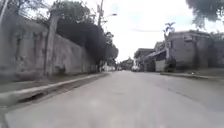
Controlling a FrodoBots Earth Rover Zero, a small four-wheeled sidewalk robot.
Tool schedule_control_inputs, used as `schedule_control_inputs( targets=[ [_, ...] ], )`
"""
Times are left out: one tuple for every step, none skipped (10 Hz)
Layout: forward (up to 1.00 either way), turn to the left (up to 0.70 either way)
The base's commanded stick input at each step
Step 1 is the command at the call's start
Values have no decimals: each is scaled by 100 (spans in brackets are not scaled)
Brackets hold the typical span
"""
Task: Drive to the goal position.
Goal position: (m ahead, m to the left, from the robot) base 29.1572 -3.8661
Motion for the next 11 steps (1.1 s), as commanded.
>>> schedule_control_inputs(
  targets=[
    [70,0],
    [70,0],
    [70,0],
    [70,0],
    [70,0],
    [70,0],
    [70,0],
    [70,0],
    [70,0],
    [70,-17],
    [70,0]
  ],
)
